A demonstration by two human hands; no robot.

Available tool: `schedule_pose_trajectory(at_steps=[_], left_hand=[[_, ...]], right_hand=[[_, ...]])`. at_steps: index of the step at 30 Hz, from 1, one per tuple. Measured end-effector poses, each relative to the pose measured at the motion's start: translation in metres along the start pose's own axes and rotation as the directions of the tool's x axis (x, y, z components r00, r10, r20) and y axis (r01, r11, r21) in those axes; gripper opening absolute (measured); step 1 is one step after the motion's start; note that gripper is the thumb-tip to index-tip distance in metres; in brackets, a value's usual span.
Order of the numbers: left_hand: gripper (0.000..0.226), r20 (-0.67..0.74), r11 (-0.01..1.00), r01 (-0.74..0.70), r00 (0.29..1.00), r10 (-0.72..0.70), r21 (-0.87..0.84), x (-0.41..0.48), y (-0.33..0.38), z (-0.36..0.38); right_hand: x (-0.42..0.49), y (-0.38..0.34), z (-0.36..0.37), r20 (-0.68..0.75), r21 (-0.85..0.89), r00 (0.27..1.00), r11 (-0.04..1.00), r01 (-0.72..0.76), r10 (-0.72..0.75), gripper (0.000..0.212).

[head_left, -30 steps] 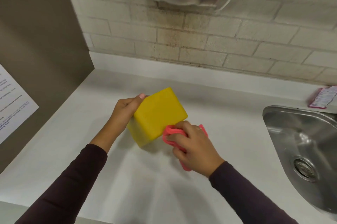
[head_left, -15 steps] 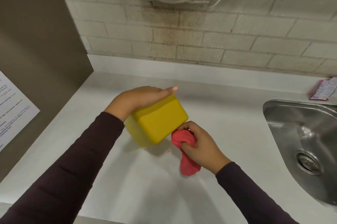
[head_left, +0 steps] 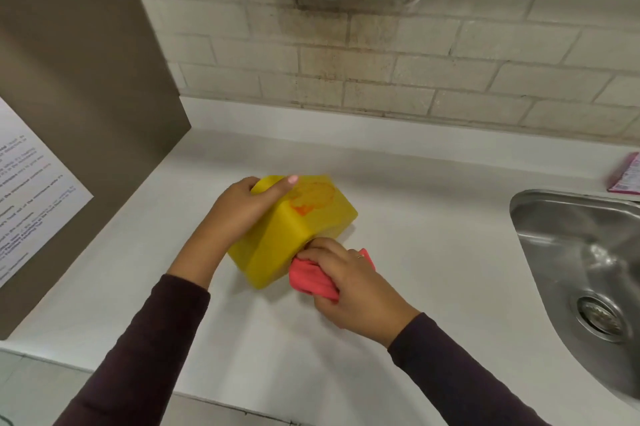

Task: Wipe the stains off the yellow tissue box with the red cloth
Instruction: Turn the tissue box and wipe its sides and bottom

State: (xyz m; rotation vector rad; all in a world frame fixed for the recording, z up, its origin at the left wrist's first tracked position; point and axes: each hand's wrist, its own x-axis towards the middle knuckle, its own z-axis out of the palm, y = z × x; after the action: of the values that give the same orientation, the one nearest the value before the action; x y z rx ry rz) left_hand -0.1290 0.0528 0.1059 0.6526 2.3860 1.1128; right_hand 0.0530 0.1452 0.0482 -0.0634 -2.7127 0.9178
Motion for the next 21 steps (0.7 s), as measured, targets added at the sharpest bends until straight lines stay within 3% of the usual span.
schedule_pose_trajectory(at_steps=[4,8,11,13,14,16,18,21], left_hand=[[0.039,-0.063,0.983,0.022,0.997,-0.034,-0.181,-0.013,-0.043,-0.004],[0.031,-0.033,0.956,0.003,0.999,-0.013,-0.294,-0.025,-0.07,-0.013],[0.022,0.023,0.953,-0.047,0.998,0.056,-0.299,-0.022,-0.087,-0.025],[0.02,0.084,0.941,-0.084,0.989,0.118,-0.328,-0.016,-0.098,-0.034],[0.03,0.112,0.932,-0.104,0.982,0.151,-0.347,-0.013,-0.102,-0.037],[0.065,0.158,0.915,-0.139,0.965,0.211,-0.379,-0.004,-0.112,-0.043],[0.082,0.217,0.913,-0.171,0.94,0.264,-0.37,0.005,-0.119,-0.05],[0.087,0.323,0.933,-0.195,0.9,0.293,-0.303,0.02,-0.127,-0.062]], right_hand=[[0.001,0.0,0.015,0.12,0.1,0.993,0.995,-0.021,0.009,0.053],[-0.004,0.007,0.02,0.132,0.358,0.977,0.912,-0.202,0.165,0.042],[-0.009,0.011,0.011,0.035,0.552,0.955,0.791,-0.264,0.295,0.028],[-0.005,0.011,0.0,-0.14,0.615,0.918,0.759,-0.212,0.37,0.028],[0.0,0.011,-0.006,-0.234,0.615,0.883,0.765,-0.189,0.407,0.027],[0.018,0.008,-0.015,-0.421,0.526,0.791,0.83,-0.185,0.443,0.03],[0.044,0.001,-0.023,-0.585,0.295,0.72,0.925,-0.24,0.374,0.034],[0.087,-0.007,-0.019,-0.672,-0.139,0.72,0.925,-0.354,0.174,0.036]])
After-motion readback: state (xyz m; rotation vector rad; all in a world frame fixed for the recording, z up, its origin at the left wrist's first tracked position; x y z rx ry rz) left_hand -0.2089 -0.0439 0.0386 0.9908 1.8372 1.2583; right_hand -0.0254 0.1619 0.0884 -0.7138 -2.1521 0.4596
